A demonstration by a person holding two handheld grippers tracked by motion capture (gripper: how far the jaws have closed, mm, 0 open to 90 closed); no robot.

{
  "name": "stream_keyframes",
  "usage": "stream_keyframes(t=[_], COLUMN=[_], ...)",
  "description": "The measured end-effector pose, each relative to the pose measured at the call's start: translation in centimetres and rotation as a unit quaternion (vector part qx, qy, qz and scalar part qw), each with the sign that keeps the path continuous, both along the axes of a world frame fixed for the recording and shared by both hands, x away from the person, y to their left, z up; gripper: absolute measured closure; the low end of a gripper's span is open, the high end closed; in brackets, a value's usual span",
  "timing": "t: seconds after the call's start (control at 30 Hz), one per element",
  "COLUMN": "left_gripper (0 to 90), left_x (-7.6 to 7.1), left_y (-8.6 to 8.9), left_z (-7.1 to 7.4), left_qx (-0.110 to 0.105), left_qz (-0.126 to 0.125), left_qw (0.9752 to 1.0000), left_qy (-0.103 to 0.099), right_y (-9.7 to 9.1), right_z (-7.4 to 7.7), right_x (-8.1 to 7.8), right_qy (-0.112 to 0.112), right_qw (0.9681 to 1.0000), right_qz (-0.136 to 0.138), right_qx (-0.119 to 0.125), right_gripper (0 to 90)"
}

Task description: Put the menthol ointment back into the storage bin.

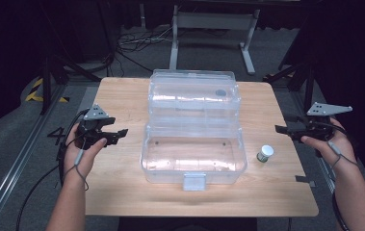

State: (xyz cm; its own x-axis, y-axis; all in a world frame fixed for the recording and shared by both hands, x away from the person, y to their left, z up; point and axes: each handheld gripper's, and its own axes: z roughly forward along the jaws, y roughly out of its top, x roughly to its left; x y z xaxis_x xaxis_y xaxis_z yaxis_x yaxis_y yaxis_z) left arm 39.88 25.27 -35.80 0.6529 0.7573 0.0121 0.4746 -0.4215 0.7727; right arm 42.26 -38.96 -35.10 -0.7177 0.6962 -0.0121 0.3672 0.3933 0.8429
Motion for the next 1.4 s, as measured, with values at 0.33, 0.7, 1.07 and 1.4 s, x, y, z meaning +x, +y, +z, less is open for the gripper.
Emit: stream_keyframes(t=[0.33,0.7,1.07,1.4], left_gripper=[34.3,34.1,33.4,33.3], left_x=[-0.2,-1.2,-1.7,-1.7], left_y=[0.2,0.9,1.4,1.3], left_z=[-0.1,-0.3,-0.5,-0.6], left_qx=[0.004,0.014,0.009,0.013], left_qz=[0.012,0.024,0.027,0.025], left_qw=[0.9999,0.9996,0.9995,0.9995], left_qy=[0.003,0.007,0.011,0.016], right_y=[0.1,0.4,0.8,1.7], right_z=[0.4,0.4,-0.1,-0.6], right_x=[0.4,1.3,2.2,2.4], right_qy=[0.007,0.039,0.064,0.083], right_qw=[0.9984,0.9877,0.9803,0.9757], right_qz=[0.034,0.092,0.12,0.131], right_qx=[-0.045,-0.12,-0.143,-0.155], right_gripper=[36.9,36.4,38.6,37.7])
